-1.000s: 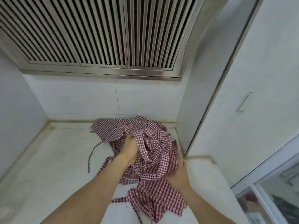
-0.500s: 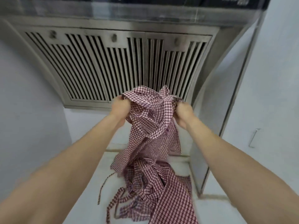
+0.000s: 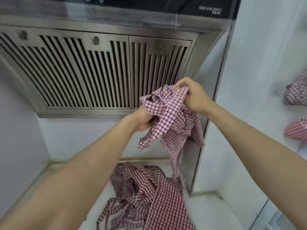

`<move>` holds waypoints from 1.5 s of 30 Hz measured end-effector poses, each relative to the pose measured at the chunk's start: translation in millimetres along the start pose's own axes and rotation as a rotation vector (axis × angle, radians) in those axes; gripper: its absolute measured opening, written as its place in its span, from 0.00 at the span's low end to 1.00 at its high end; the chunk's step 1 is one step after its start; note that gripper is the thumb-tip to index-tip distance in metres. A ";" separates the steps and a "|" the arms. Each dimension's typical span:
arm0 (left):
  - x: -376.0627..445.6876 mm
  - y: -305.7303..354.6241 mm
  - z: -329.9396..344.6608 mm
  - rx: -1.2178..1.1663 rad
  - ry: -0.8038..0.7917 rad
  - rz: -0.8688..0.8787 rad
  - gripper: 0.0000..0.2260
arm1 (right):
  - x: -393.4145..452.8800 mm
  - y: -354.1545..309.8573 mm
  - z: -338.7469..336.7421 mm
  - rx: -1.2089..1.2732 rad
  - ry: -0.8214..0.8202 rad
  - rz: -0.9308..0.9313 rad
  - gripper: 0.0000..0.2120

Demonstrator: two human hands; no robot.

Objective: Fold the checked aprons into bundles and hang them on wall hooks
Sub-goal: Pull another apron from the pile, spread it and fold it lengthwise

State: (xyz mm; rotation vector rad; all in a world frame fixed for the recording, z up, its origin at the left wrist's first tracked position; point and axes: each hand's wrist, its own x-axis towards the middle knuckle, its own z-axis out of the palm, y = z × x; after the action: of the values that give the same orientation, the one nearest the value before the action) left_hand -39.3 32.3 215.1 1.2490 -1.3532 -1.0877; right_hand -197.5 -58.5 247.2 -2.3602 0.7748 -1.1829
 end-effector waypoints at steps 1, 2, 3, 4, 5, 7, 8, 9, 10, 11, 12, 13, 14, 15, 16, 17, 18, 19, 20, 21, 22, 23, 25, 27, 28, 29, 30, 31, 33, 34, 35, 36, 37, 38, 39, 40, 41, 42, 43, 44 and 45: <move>0.2 -10.2 12.6 0.140 -0.055 -0.065 0.12 | -12.1 15.7 -0.5 -0.080 -0.119 0.030 0.09; 1.6 -23.2 23.1 0.262 -0.114 -0.136 0.13 | -25.5 28.6 -2.0 -0.172 -0.234 0.075 0.09; -4.7 -30.2 36.8 0.392 -0.151 -0.175 0.15 | -39.9 47.6 -3.8 -0.286 -0.339 0.128 0.08; 5.4 -55.7 46.7 0.490 -0.173 -0.146 0.17 | -57.2 68.4 -5.5 -0.418 -0.450 0.188 0.08; 8.8 -73.1 60.2 0.578 -0.231 -0.112 0.18 | -75.5 89.8 -6.3 -0.536 -0.568 0.249 0.08; 21.3 -112.6 81.5 0.776 -0.407 -0.162 0.22 | -111.3 123.5 -9.8 -0.720 -0.764 0.422 0.12; 28.1 -138.3 95.5 0.835 -0.483 -0.224 0.26 | -135.2 144.7 -10.8 -0.751 -0.814 0.526 0.14; 33.0 -152.2 100.3 0.882 -0.531 -0.268 0.30 | -150.4 156.9 -13.1 -0.797 -0.832 0.599 0.16; 31.8 -170.2 110.9 0.903 -0.567 -0.300 0.31 | -175.6 167.7 -13.8 -0.836 -0.819 0.686 0.15; 33.6 -183.3 113.7 0.937 -0.554 -0.309 0.30 | -190.2 177.3 -14.7 -0.909 -0.782 0.737 0.13; 35.6 -200.4 121.7 0.955 -0.516 -0.294 0.28 | -208.8 189.2 -15.7 -0.971 -0.725 0.772 0.10; 37.6 -222.3 127.0 0.982 -0.446 -0.293 0.28 | -226.2 201.2 -13.9 -1.009 -0.656 0.789 0.10; 35.6 -243.5 129.4 1.023 -0.386 -0.298 0.29 | -242.7 208.5 -7.8 -1.018 -0.564 0.783 0.10; 30.8 -260.9 132.9 1.047 -0.372 -0.326 0.32 | -258.6 217.1 0.3 -0.986 -0.498 0.780 0.11; 29.0 -285.9 141.9 1.054 -0.402 -0.390 0.36 | -273.5 227.8 9.0 -0.909 -0.470 0.790 0.11; 23.5 -305.4 148.3 1.051 -0.442 -0.450 0.39 | -286.5 239.6 20.1 -0.802 -0.458 0.800 0.14; 15.6 -322.3 153.7 1.046 -0.469 -0.514 0.41 | -298.8 248.6 31.7 -0.691 -0.482 0.832 0.20; 8.5 -338.7 158.9 1.032 -0.481 -0.575 0.42 | -310.4 256.1 43.7 -0.582 -0.533 0.878 0.29; 0.7 -352.7 163.6 1.023 -0.486 -0.614 0.44 | -319.9 260.4 55.8 -0.467 -0.587 0.908 0.40; -7.2 -361.1 167.9 1.026 -0.495 -0.635 0.46 | -328.1 261.8 66.7 -0.362 -0.648 0.934 0.50; -13.5 -371.0 172.6 1.037 -0.503 -0.644 0.48 | -335.0 267.2 80.1 -0.294 -0.735 0.957 0.58; -16.7 -380.3 175.7 1.064 -0.513 -0.643 0.49 | -340.0 271.0 92.9 -0.277 -0.836 0.965 0.64; -20.0 -394.9 175.4 1.092 -0.519 -0.664 0.51 | -347.2 283.4 123.2 -0.310 -1.039 0.928 0.68; -22.0 -400.7 168.0 1.112 -0.515 -0.669 0.52 | -344.9 287.3 139.4 -0.361 -1.111 0.878 0.69; -22.3 -404.8 161.4 1.123 -0.512 -0.674 0.52 | -341.7 290.1 145.5 -0.364 -1.117 0.869 0.69; -22.8 -409.0 151.1 1.134 -0.503 -0.683 0.52 | -338.3 291.3 150.5 -0.356 -1.106 0.867 0.69; -22.9 -411.9 139.3 1.145 -0.495 -0.696 0.51 | -335.6 292.3 153.8 -0.355 -1.093 0.863 0.68; -22.7 -416.3 124.4 1.156 -0.483 -0.707 0.51 | -333.2 292.8 156.7 -0.352 -1.078 0.858 0.67; -23.2 -424.5 90.2 1.161 -0.446 -0.723 0.51 | -329.7 294.4 161.0 -0.347 -1.051 0.846 0.67; -24.1 -426.7 72.9 1.162 -0.426 -0.737 0.51 | -330.0 295.6 161.5 -0.345 -1.041 0.842 0.67; -24.4 -429.1 56.1 1.166 -0.409 -0.757 0.50 | -329.9 296.3 161.0 -0.341 -1.036 0.847 0.67; -25.6 -432.5 37.0 1.165 -0.385 -0.778 0.50 | -329.3 297.6 163.4 -0.335 -1.033 0.855 0.67; -25.4 -434.6 21.7 1.167 -0.358 -0.800 0.49 | -329.0 299.1 162.7 -0.335 -1.029 0.868 0.67; -27.4 -438.4 2.8 1.162 -0.325 -0.829 0.49 | -327.5 299.9 168.2 -0.333 -1.032 0.879 0.67; -28.5 -440.2 -11.2 1.161 -0.293 -0.856 0.49 | -326.3 299.7 169.8 -0.335 -1.028 0.885 0.67; -29.4 -442.5 -23.1 1.160 -0.264 -0.882 0.49 | -325.1 300.1 171.0 -0.335 -1.025 0.896 0.67; -32.5 -445.1 -38.3 1.156 -0.234 -0.917 0.49 | -322.1 298.8 178.0 -0.334 -1.029 0.903 0.68; -34.0 -447.7 -50.4 1.154 -0.207 -0.939 0.49 | -319.6 298.1 182.9 -0.334 -1.025 0.914 0.68; -35.4 -449.6 -60.9 1.151 -0.188 -0.967 0.49 | -317.8 297.2 187.7 -0.336 -1.021 0.922 0.68; -36.1 -451.6 -70.2 1.144 -0.169 -0.987 0.47 | -315.6 296.2 192.6 -0.333 -1.018 0.931 0.68; -36.6 -452.6 -78.5 1.135 -0.147 -0.997 0.46 | -313.1 295.7 197.7 -0.328 -1.015 0.937 0.68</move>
State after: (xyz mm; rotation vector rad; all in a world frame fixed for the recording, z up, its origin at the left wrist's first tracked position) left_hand 102.2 33.4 -223.4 2.9323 -1.5101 -1.0103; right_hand -279.1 -71.6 -219.4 -1.9488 1.4246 0.5156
